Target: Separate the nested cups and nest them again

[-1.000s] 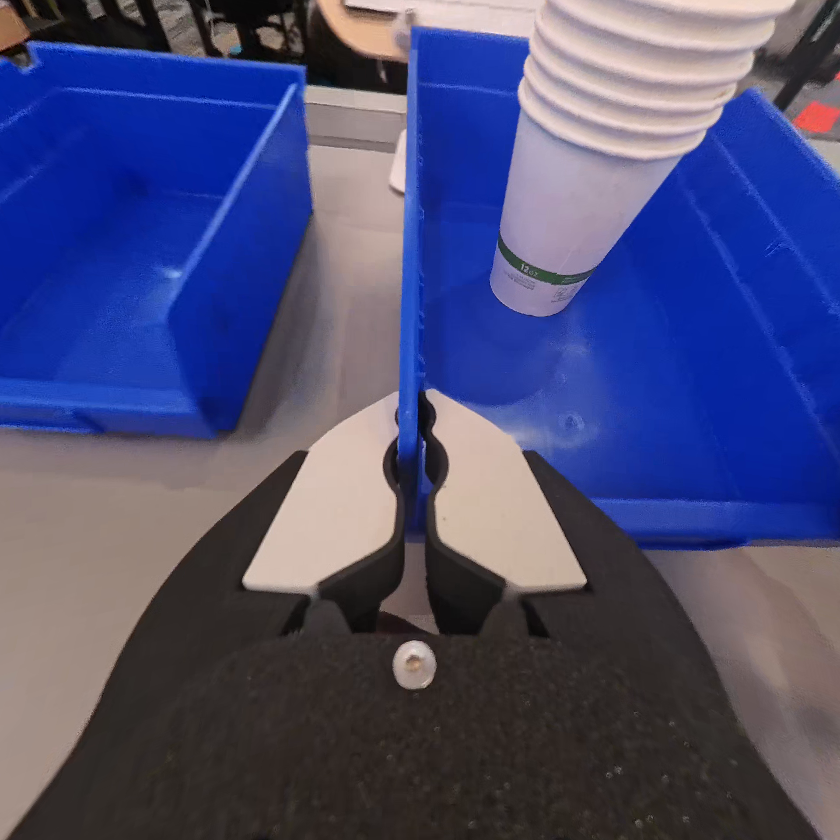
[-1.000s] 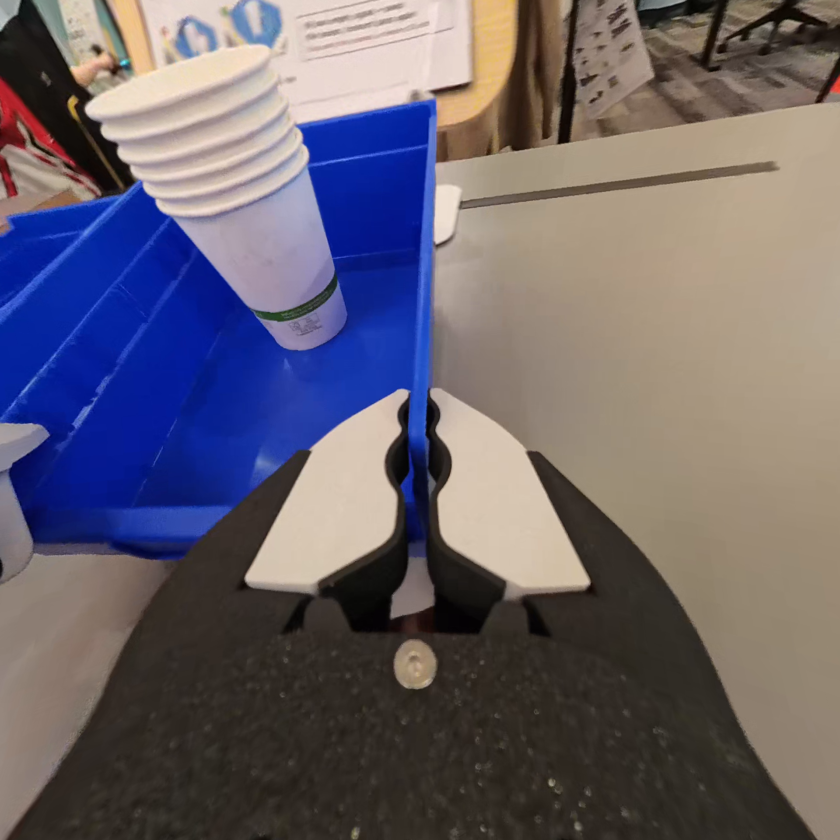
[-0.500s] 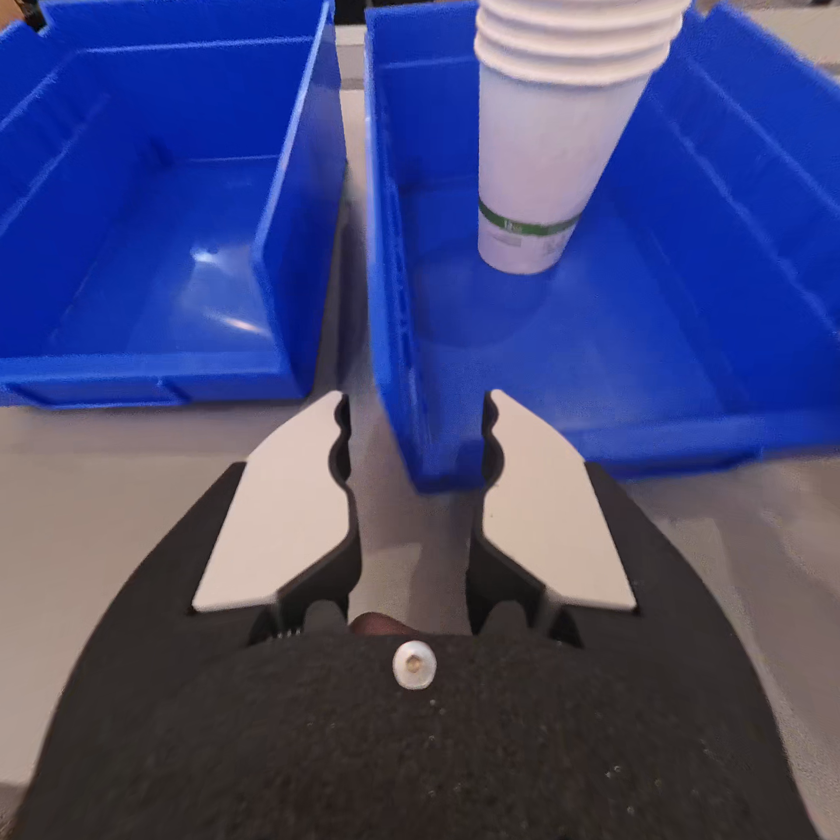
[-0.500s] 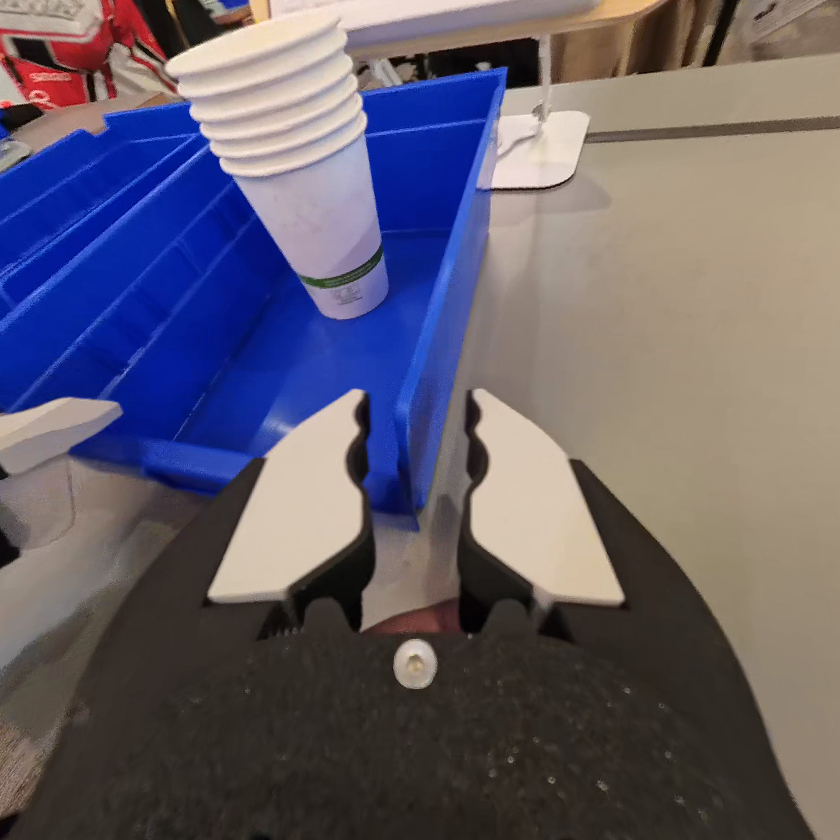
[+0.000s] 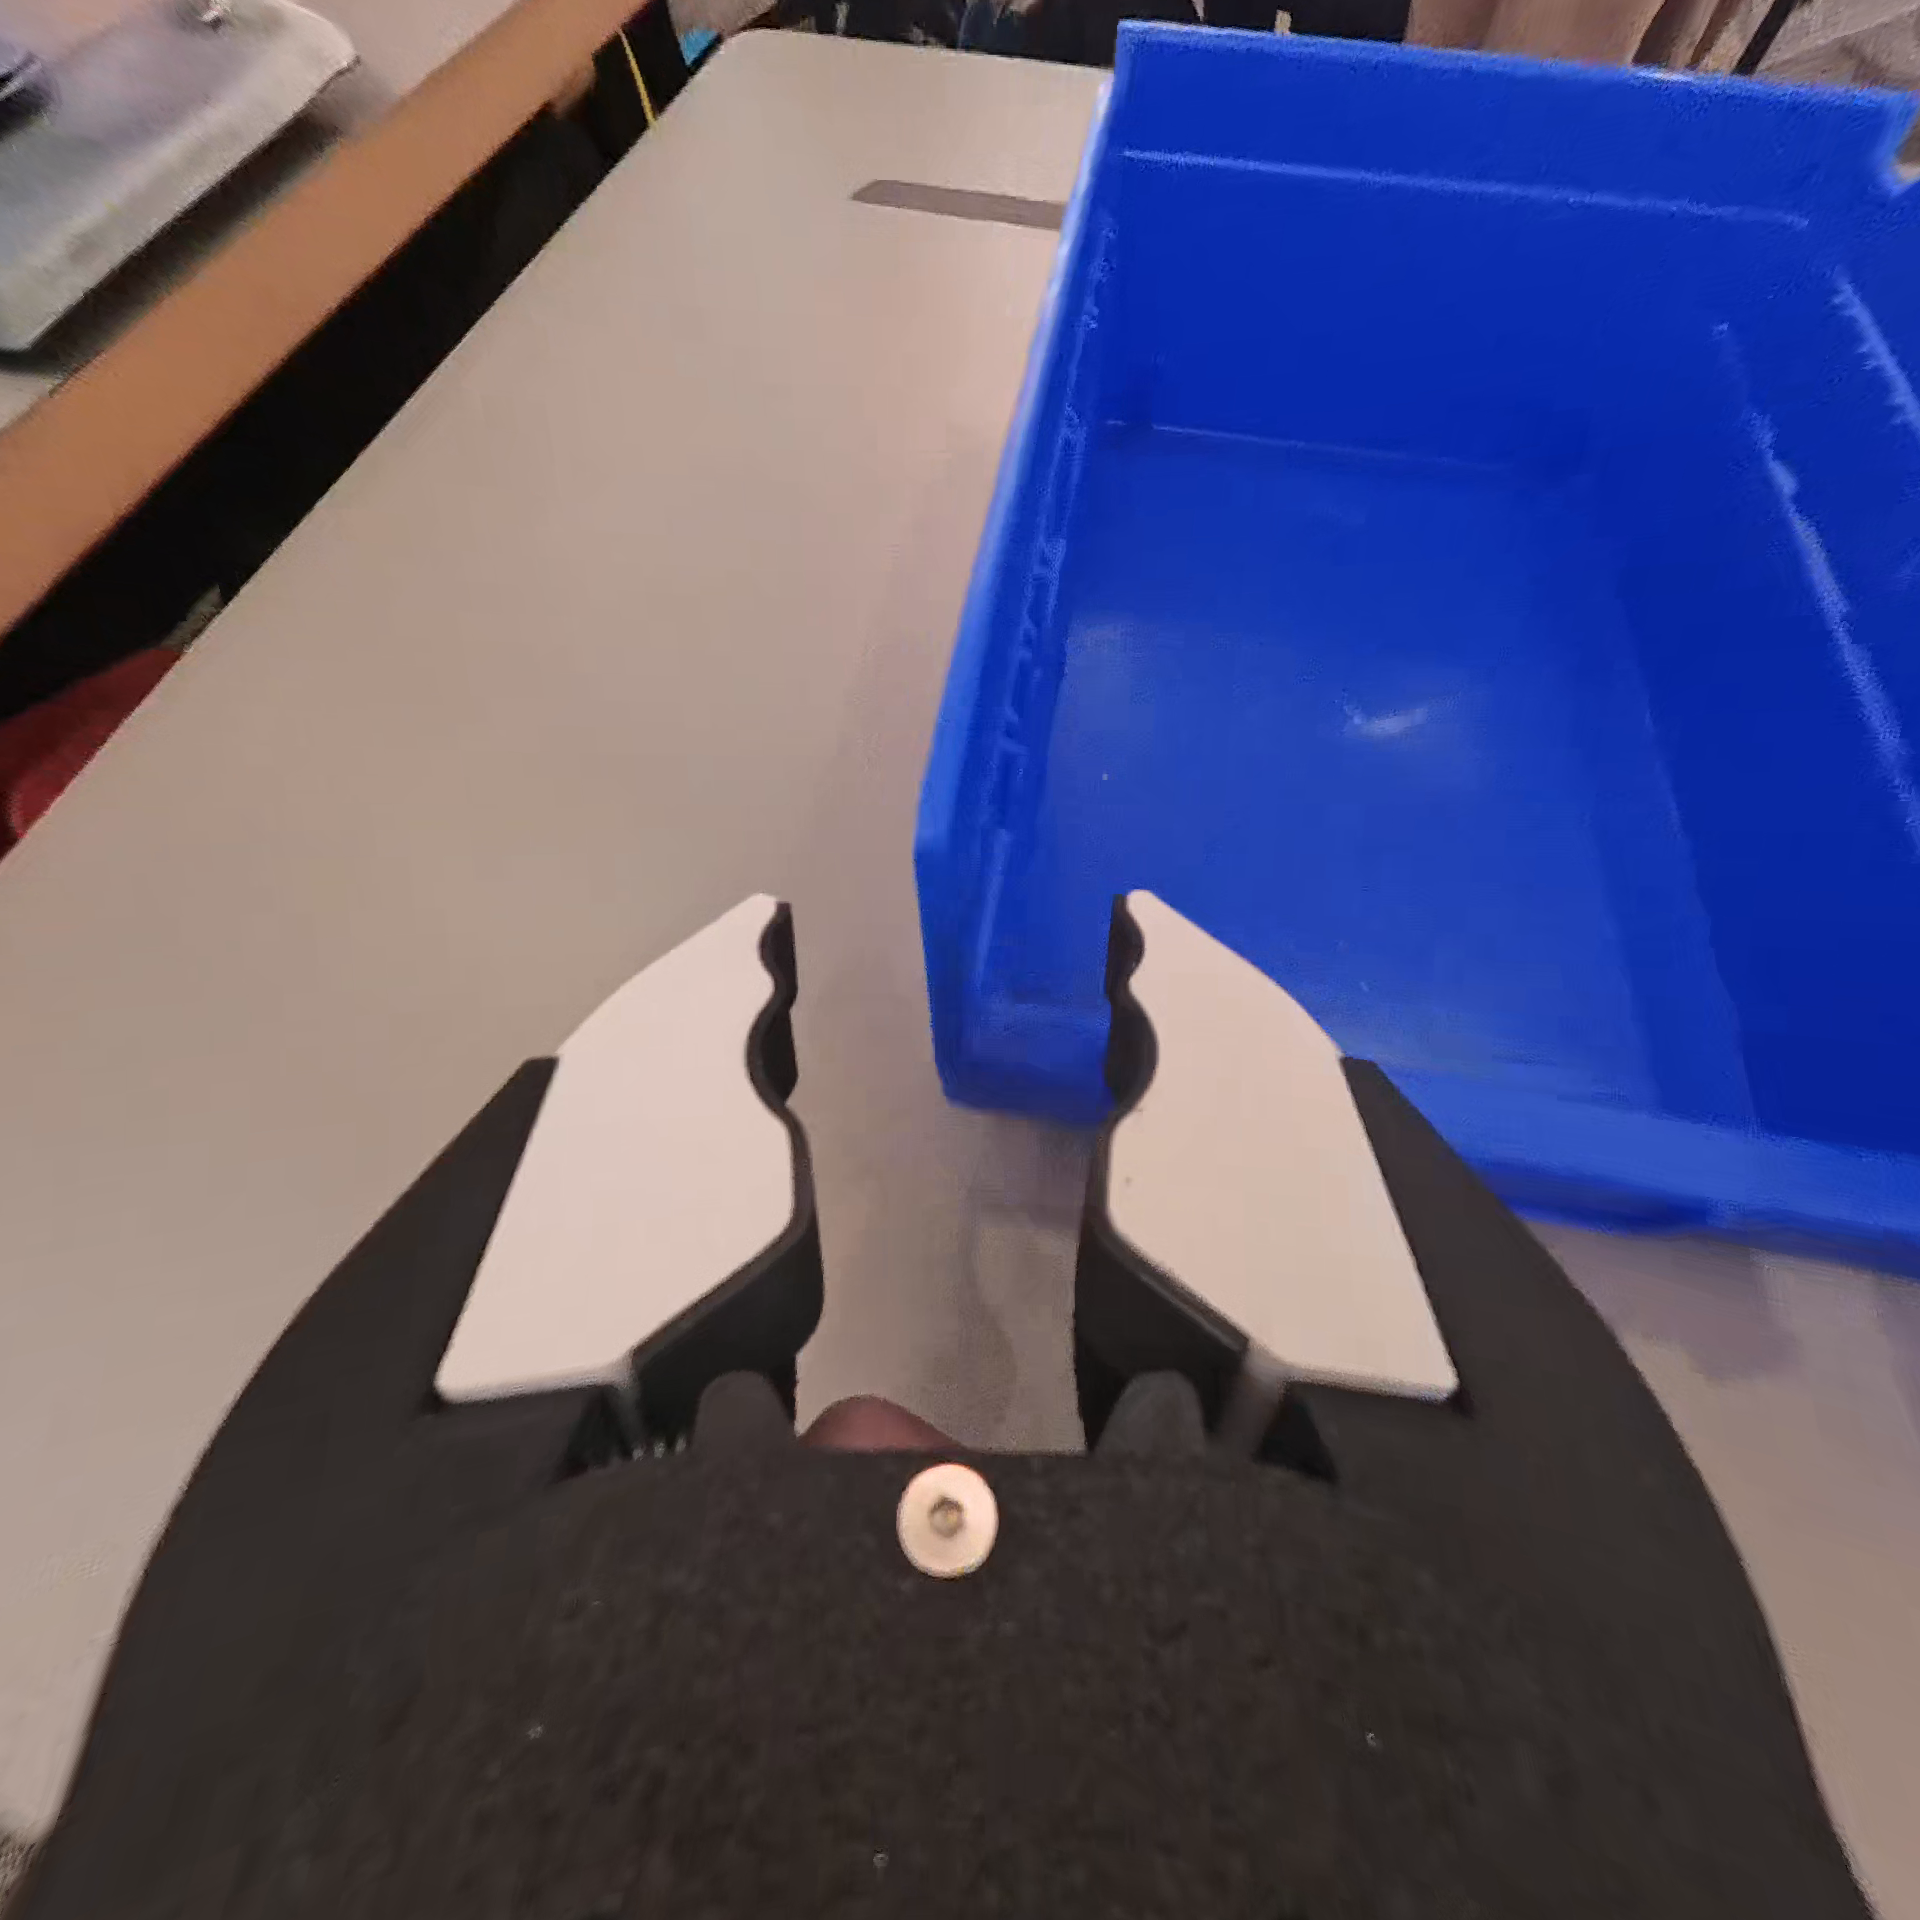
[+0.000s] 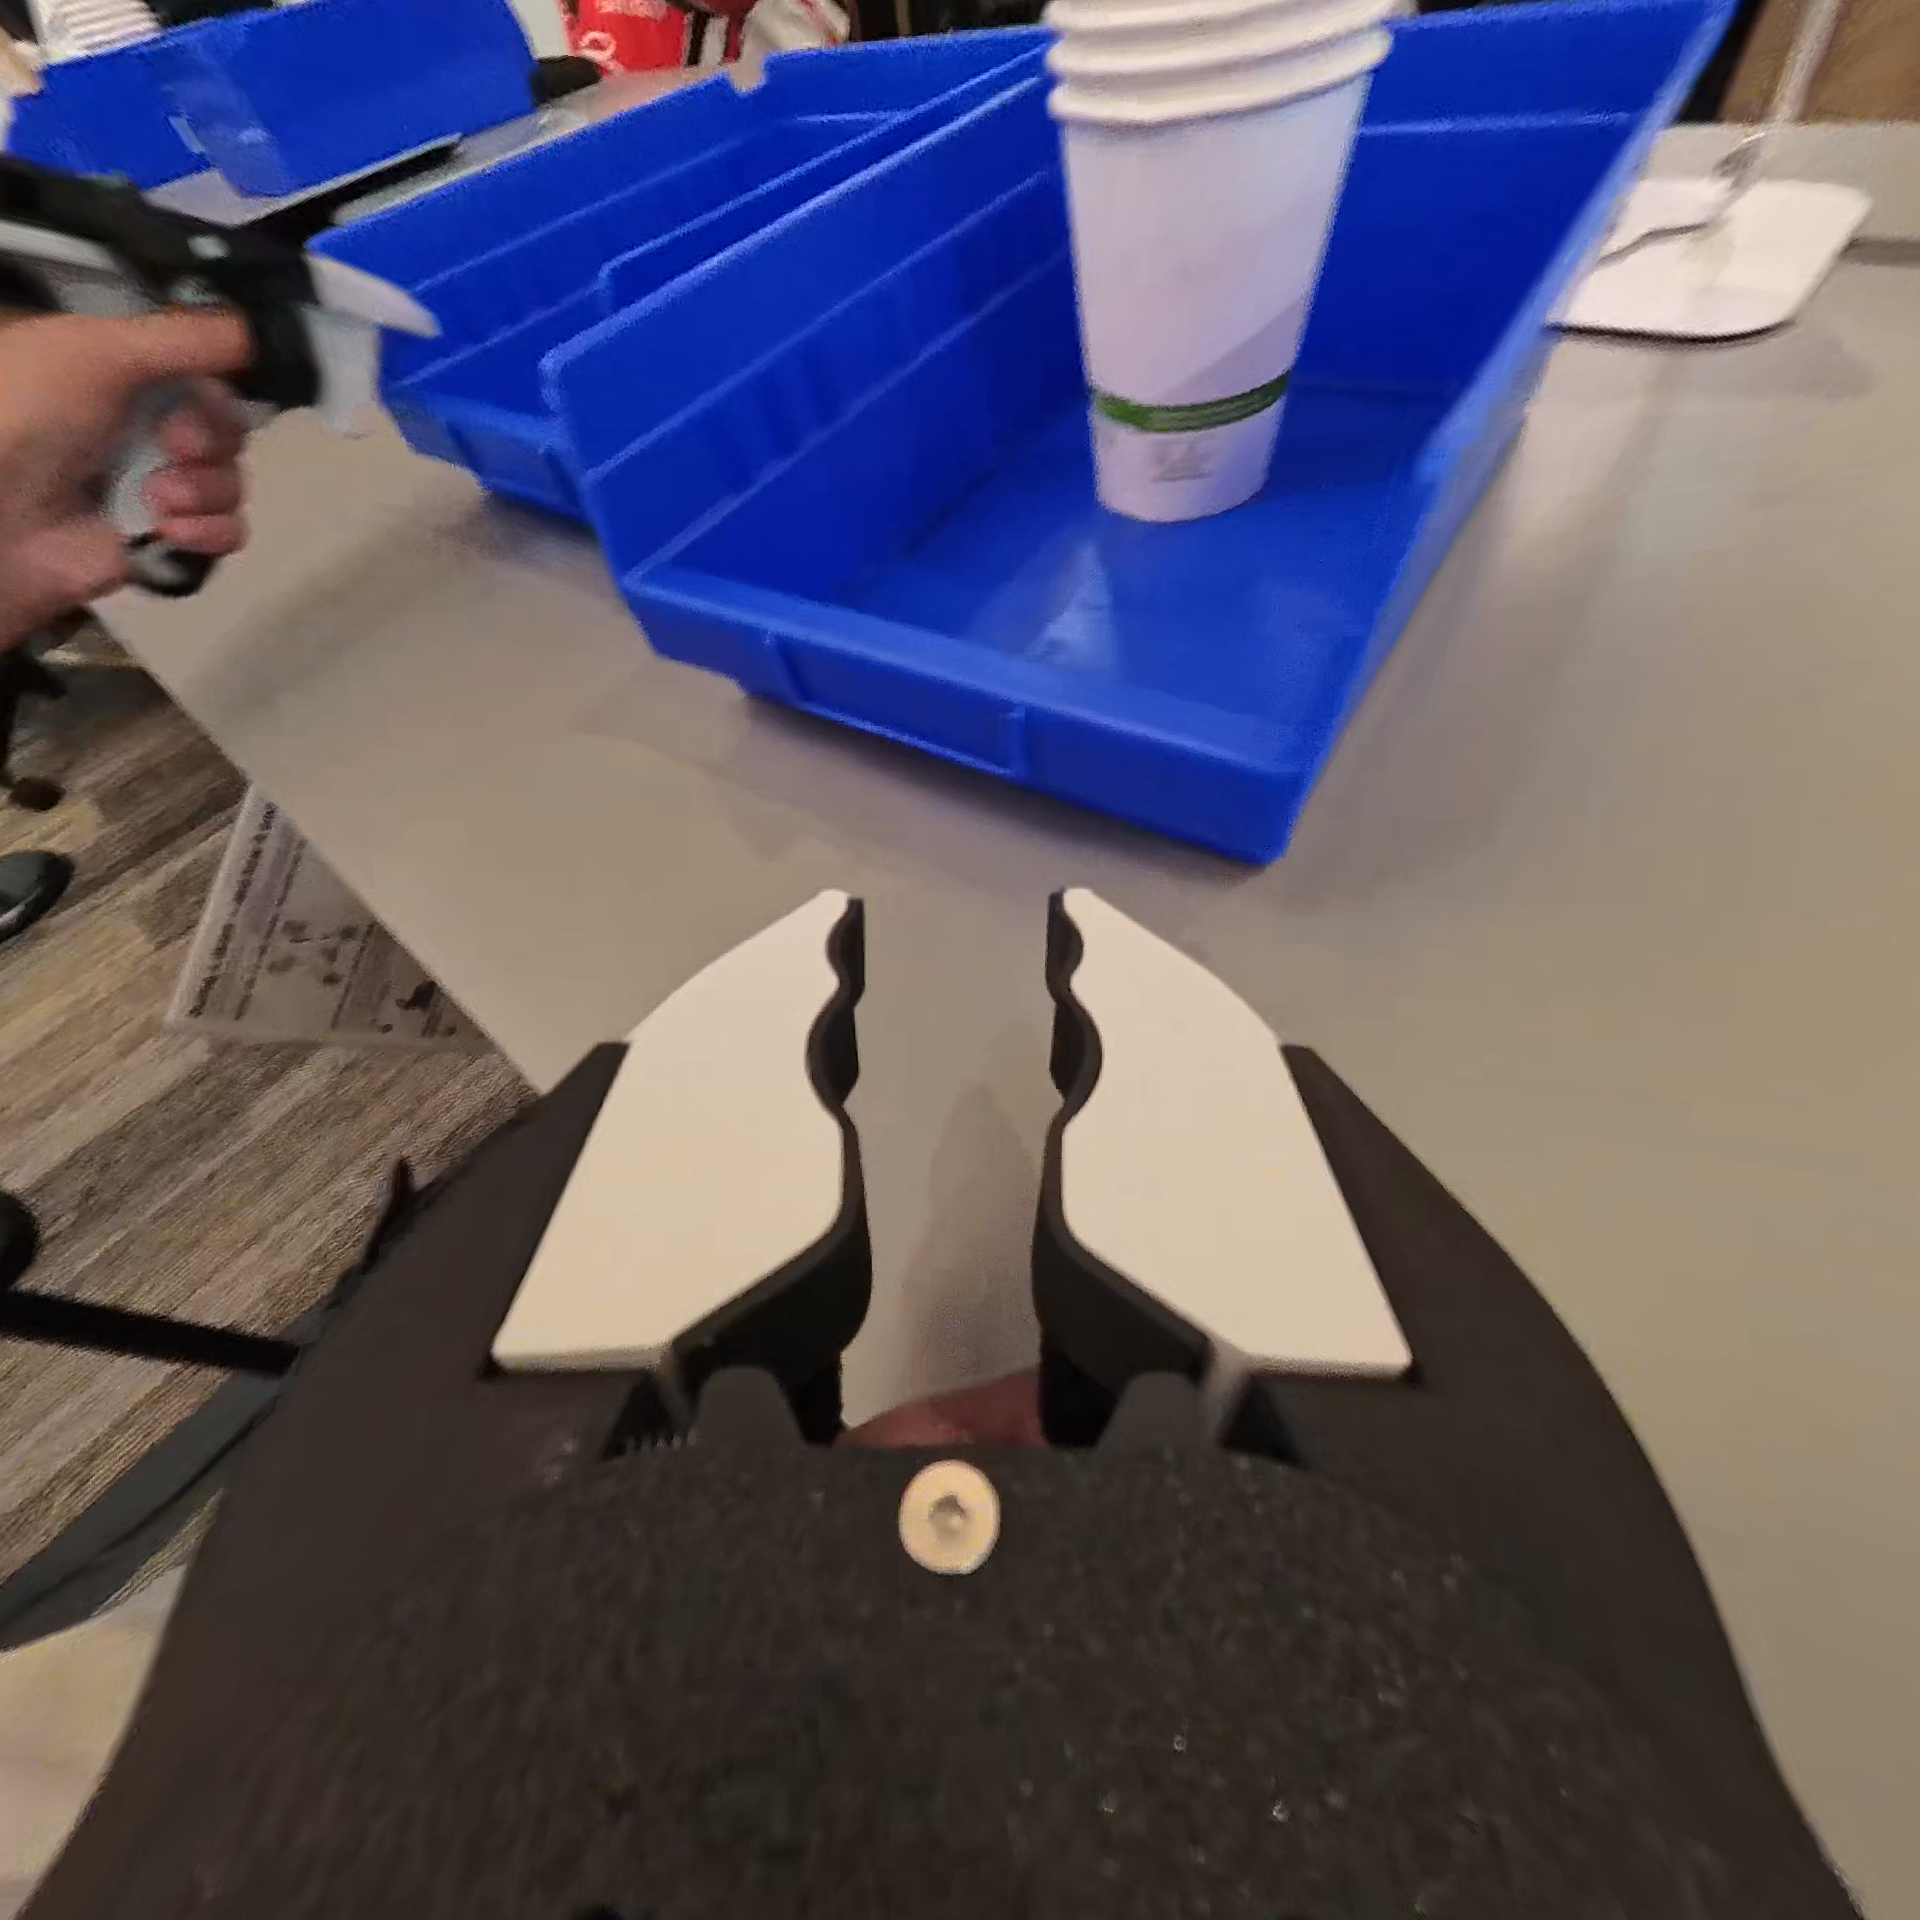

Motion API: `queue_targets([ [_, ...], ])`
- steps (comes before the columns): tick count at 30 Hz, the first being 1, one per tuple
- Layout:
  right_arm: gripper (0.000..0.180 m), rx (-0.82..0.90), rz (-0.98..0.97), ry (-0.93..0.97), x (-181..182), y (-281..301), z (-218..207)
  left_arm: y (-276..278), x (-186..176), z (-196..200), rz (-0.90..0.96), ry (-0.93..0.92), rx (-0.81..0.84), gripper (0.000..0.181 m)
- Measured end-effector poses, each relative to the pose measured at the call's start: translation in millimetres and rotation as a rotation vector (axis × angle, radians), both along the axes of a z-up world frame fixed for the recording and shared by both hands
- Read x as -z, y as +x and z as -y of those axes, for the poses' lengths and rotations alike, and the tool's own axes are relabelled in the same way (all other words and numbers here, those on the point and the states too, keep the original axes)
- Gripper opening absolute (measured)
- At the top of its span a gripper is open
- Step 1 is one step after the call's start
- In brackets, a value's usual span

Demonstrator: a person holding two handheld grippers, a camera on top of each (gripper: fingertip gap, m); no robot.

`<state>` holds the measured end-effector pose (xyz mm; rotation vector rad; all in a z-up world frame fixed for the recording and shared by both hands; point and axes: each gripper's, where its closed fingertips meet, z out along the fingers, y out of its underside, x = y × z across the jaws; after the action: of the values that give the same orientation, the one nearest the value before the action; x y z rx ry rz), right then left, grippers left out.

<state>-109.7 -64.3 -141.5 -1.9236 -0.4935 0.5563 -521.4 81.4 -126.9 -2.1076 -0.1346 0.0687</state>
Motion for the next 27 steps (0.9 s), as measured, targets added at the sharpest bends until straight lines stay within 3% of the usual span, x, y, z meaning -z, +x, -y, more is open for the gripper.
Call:
queue_targets([
  [2, 0.033, -0.048, -0.022, -0.015, -0.2, -14.6, 5.1, -4.6, 6.7, -17.0, -0.026, -0.017, 0.015, 0.044],
  [4, 0.033, -0.077, -0.024, -0.034, 0.9, -28.3, 7.4, -0.8, 5.7, -23.1, -0.011, 0.003, 0.040, 0.011],
  [6, 0.033, -0.109, -0.026, -0.046, -0.2, -46.0, 8.8, 8.5, 6.0, -19.0, 0.071, 0.017, 0.084, 0.004],
  [10, 0.033, -0.156, 0.024, -0.030, -3.1, -88.9, 6.3, 14.0, 5.8, 17.5, 0.033, 0.033, 0.038, 0.002],
  [14, 0.041, -0.160, 0.113, 0.011, -4.1, -133.6, -5.1, 12.7, 5.0, 81.5, 0.014, 0.064, -0.070, 0.003],
  [20, 0.045, -0.210, 0.098, 0.027, -5.7, -196.0, -9.4, 19.5, 4.1, 176.1, 0.026, 0.105, -0.187, 0.003],
  [23, 0.033, -0.202, 0.075, 0.003, -1.6, -210.0, -9.3, 36.9, 3.7, 207.7, 0.005, 0.133, -0.207, 0.003],
  [25, 0.007, -0.125, 0.079, 0.065, -11.2, -200.3, -18.4, 45.6, 2.4, 221.0, -0.023, 0.149, -0.235, 0.003],
  [27, 0.004, -0.101, 0.051, 0.093, -23.4, -195.2, -20.1, 54.5, -5.7, 228.5, -0.032, 0.191, -0.250, 0.004],
])
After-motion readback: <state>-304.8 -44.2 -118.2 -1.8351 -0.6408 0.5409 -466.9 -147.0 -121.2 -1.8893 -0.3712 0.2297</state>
